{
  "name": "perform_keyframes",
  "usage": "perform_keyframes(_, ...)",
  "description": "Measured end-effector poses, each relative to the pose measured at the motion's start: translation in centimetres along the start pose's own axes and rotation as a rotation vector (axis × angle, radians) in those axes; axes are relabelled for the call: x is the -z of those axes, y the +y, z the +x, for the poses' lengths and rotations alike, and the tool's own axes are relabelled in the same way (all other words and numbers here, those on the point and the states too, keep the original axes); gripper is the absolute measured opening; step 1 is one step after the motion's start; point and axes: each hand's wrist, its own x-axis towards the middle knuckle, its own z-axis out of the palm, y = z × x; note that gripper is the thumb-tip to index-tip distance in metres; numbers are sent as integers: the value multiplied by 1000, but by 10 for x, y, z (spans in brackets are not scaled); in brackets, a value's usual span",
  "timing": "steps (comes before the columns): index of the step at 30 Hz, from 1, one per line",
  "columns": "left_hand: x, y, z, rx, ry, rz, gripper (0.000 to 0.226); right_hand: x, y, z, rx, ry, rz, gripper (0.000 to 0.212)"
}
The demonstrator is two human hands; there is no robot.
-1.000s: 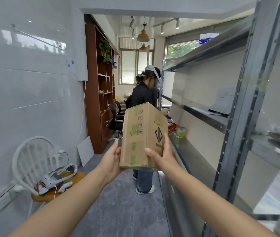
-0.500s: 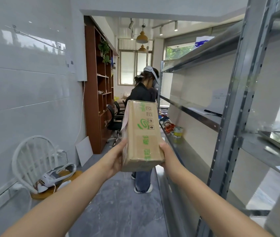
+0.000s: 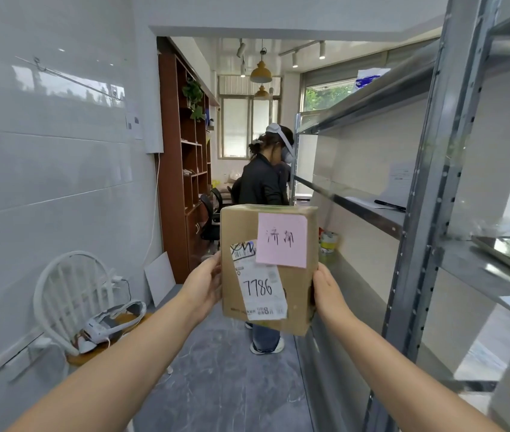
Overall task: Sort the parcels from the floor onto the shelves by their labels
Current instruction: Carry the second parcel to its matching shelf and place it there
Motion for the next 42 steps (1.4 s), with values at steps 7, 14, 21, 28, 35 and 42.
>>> perform_keyframes(7,-26,-3,-10,71,-108,18,36,-1,6,2,-250,44,168,32)
perform_keyframes(14,-54,-16,-15,202,-173,-85,47,19,12,2,-328,35,440,49)
perform_keyframes(21,-78,-43,-3,272,-250,-165,48,51,20,-1,-337,84,460,51)
perform_keyframes(28,-100,-59,24,385,-361,-123,46,73,20,-14,-310,267,404,39)
perform_keyframes(35,-118,-70,46,518,-466,-122,51,81,14,-31,-294,505,298,35)
perform_keyframes(42,-145,-58,31,551,-642,-72,49,88,-14,-68,-246,732,306,41)
